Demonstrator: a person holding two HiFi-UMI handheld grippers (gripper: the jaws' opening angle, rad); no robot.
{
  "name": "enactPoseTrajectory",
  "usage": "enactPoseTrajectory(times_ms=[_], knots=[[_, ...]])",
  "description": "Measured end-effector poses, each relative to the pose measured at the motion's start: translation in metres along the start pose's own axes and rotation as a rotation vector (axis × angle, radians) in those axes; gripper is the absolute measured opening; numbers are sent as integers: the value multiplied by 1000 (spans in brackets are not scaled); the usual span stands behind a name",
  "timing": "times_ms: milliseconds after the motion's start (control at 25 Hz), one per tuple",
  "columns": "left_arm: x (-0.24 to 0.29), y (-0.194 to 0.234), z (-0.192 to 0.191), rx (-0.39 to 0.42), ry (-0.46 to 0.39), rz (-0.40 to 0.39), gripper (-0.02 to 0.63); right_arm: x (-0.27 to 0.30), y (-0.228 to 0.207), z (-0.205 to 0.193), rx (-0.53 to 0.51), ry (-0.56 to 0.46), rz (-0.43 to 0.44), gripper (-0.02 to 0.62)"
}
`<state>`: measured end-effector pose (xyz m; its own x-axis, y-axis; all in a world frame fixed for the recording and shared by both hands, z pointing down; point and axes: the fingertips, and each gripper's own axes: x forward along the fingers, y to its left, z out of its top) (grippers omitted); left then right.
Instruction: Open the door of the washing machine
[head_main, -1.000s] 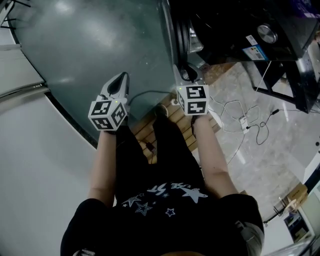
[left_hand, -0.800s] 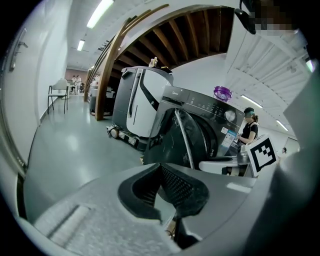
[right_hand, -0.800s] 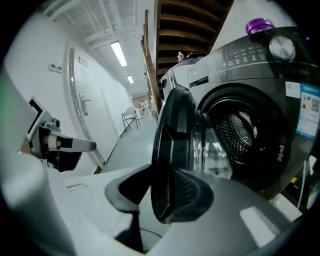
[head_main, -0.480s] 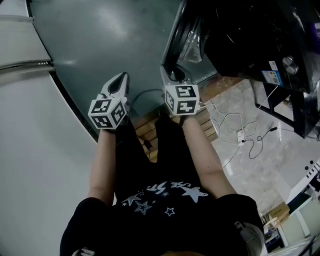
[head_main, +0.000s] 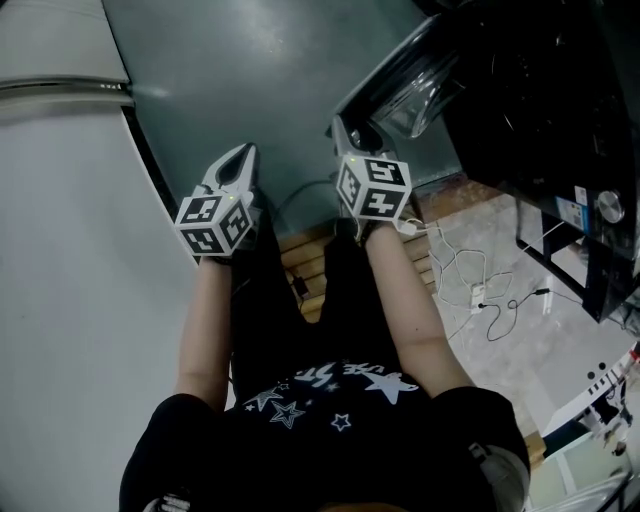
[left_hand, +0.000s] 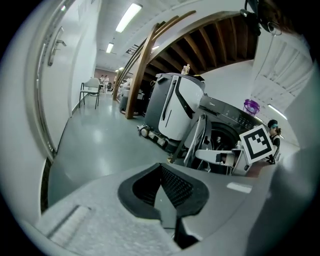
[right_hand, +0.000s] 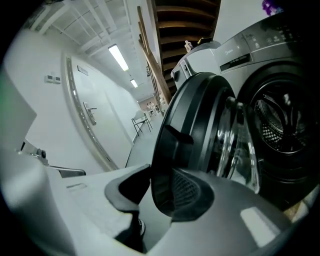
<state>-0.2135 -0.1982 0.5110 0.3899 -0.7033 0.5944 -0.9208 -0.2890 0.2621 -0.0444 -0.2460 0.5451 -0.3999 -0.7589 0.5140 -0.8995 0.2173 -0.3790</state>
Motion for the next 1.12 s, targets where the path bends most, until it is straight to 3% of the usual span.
enactPoseTrajectory(times_ms=[800, 1120], knots=[[35, 129, 91, -22, -30, -16, 11, 130, 63, 60, 39, -48, -49, 104], [51, 183, 124, -12, -51, -5, 11, 189, 65, 100, 31, -91, -110, 57]])
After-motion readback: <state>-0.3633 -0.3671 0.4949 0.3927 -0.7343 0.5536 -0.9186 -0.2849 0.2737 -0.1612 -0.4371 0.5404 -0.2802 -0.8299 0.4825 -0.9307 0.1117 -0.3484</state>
